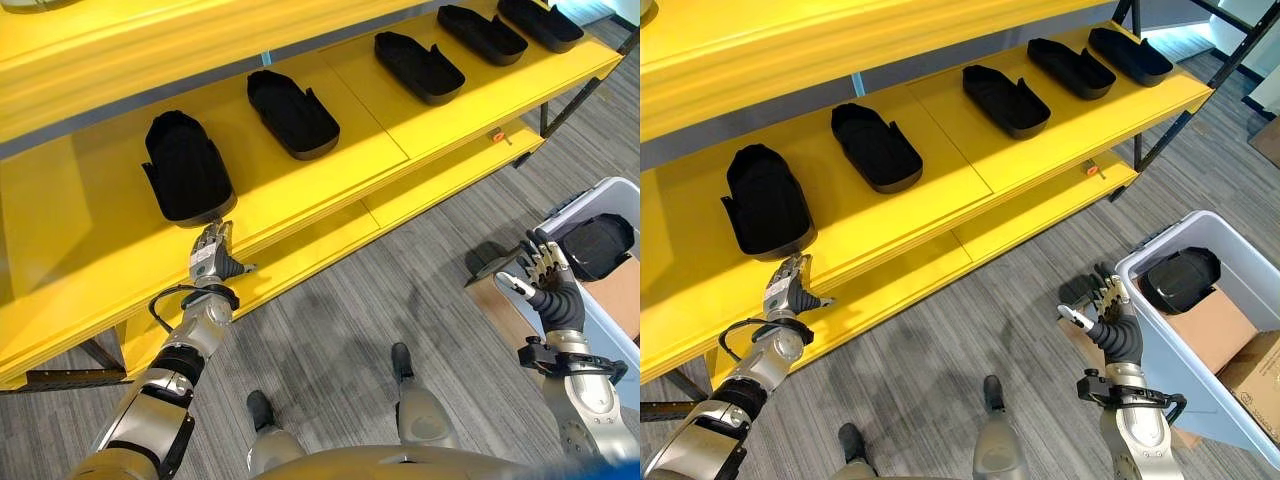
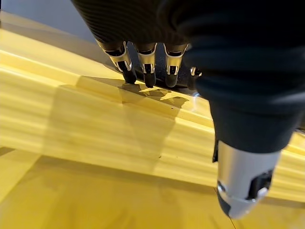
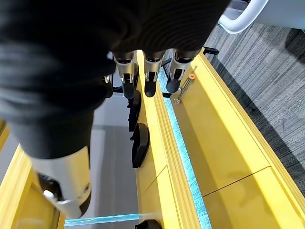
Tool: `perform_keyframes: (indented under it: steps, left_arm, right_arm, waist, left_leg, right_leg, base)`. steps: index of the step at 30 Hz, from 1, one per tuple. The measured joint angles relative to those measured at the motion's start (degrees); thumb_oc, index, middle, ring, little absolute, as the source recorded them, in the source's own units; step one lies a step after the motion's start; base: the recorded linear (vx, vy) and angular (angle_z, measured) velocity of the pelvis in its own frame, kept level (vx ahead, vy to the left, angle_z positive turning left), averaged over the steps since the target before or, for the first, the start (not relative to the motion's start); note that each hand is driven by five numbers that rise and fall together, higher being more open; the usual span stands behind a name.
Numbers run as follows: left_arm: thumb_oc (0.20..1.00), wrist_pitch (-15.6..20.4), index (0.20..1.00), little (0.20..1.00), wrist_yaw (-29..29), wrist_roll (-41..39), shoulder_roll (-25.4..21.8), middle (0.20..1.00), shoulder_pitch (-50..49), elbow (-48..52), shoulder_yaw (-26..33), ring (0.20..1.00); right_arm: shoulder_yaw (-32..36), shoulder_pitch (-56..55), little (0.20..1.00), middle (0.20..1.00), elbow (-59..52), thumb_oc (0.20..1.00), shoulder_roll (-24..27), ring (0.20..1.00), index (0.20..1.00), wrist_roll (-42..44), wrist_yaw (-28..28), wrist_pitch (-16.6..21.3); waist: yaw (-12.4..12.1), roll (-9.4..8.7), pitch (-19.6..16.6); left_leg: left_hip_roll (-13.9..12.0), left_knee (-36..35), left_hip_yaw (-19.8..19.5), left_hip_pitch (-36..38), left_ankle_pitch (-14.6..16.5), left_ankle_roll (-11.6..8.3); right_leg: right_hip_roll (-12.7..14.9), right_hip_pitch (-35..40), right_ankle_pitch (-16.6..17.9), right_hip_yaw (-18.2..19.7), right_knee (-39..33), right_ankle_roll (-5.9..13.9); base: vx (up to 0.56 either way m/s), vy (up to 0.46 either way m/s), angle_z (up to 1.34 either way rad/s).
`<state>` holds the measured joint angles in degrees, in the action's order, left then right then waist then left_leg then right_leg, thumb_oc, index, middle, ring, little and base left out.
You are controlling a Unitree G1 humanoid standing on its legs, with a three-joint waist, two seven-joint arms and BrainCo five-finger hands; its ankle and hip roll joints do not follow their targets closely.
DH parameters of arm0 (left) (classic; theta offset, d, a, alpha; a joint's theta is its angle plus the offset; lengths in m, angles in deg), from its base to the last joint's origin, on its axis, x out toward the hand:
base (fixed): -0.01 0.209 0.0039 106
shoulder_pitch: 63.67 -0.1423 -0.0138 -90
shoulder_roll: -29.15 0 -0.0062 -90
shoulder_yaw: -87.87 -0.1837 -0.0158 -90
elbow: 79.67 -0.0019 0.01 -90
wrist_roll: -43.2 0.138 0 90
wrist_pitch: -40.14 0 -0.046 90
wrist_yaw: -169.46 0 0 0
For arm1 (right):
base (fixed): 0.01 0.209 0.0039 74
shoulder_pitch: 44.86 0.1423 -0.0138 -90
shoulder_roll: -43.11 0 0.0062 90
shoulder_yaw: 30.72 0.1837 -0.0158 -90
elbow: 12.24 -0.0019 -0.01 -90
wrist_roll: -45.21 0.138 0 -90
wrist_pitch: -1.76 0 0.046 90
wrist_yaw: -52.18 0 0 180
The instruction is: Move parts from the plastic box to the shelf.
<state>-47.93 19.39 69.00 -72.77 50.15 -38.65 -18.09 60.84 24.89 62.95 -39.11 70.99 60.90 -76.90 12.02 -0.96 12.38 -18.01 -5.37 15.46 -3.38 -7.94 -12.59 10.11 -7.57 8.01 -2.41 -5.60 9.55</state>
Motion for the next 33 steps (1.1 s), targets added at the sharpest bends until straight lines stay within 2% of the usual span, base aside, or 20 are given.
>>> perform_keyframes:
  steps: [19,33]
  left_arm:
    - [1.000,0.7,1.000,1.000,-0.1,-4.0,-3.2,1.000,8.0,-6.8,-2.2,1.000]
    - [1.000,1.1,1.000,1.000,-1.9,-5.0,-4.9,1.000,9.4,-6.8,-2.7,1.000]
  right_arm:
    - [0.0,0.0,1.000,1.000,-1.9,1.000,1.4,1.000,1.000,1.0,-1.0,0.5]
    - [0.0,0.1,1.000,1.000,-2.0,1.000,1.9,1.000,1.000,1.0,-1.9,0.5]
  waist:
    - [1.0,-0.89,1.2]
    - [1.3,-1.36,2.0]
  left_leg:
    - [0.0,0.9,-0.1,-2.1,-0.1,-0.02]
    - [-0.2,1.8,-0.2,-2.8,0.0,0.01]
  right_leg:
    - [0.0,-1.8,0.5,0.1,0.2,-0.11]
    - [0.0,-1.9,0.9,0.1,0.3,-0.19]
  base:
    - [0.00,0.001,0.01]
    - [0.00,0.000,0.00]
